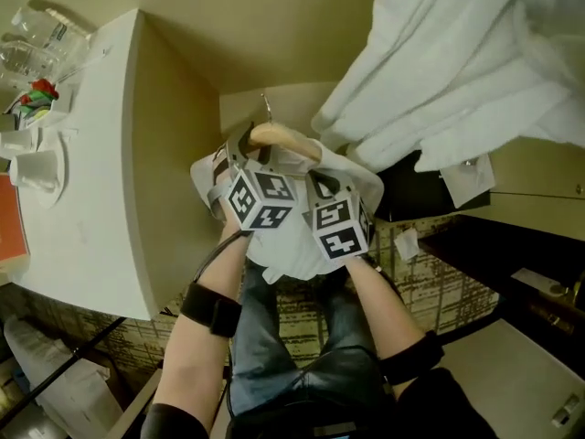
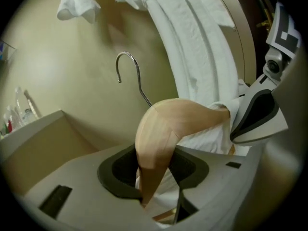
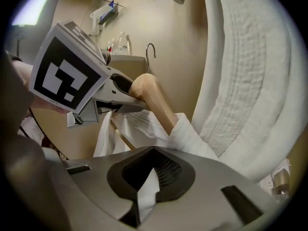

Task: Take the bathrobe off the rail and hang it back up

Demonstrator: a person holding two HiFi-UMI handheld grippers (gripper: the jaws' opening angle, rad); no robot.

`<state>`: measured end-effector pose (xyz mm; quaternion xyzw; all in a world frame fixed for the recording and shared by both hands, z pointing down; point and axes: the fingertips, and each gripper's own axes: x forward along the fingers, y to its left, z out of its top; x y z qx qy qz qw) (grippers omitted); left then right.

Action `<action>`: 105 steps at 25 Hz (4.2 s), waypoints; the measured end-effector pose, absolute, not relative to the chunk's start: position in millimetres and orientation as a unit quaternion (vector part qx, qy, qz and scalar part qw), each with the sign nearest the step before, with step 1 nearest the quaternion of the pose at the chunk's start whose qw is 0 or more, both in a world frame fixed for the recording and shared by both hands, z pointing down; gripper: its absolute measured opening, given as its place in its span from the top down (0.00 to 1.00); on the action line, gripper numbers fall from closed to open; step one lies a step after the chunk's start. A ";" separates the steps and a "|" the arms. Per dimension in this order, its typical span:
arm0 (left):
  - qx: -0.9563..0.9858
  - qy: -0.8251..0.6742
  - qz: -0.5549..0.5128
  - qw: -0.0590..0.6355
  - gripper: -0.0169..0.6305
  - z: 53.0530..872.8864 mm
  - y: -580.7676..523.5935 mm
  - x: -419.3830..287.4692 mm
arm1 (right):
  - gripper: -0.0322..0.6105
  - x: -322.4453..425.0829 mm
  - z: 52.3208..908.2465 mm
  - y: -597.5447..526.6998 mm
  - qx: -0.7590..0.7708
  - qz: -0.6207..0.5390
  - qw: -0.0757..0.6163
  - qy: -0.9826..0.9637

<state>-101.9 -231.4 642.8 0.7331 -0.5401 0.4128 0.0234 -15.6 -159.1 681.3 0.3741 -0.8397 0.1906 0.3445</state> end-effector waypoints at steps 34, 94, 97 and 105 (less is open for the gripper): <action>0.759 -0.505 0.403 0.084 0.58 854.9 -242.0 -98.1 | 0.92 0.9 806.6 -175.5 0.424 0.210 0.355 -0.806; 0.803 -0.572 0.140 0.088 0.97 239.6 -67.2 -145.6 | 0.92 30.8 259.3 -113.6 0.412 0.033 0.173 -0.894; 0.812 -0.562 0.135 0.085 0.97 233.2 -66.5 -140.6 | 0.92 29.9 255.2 -111.9 0.417 0.023 0.171 -0.892; 0.841 -0.524 0.117 0.061 0.97 204.9 -80.4 -120.2 | 0.92 19.9 213.2 -114.1 0.445 -0.015 0.158 -0.882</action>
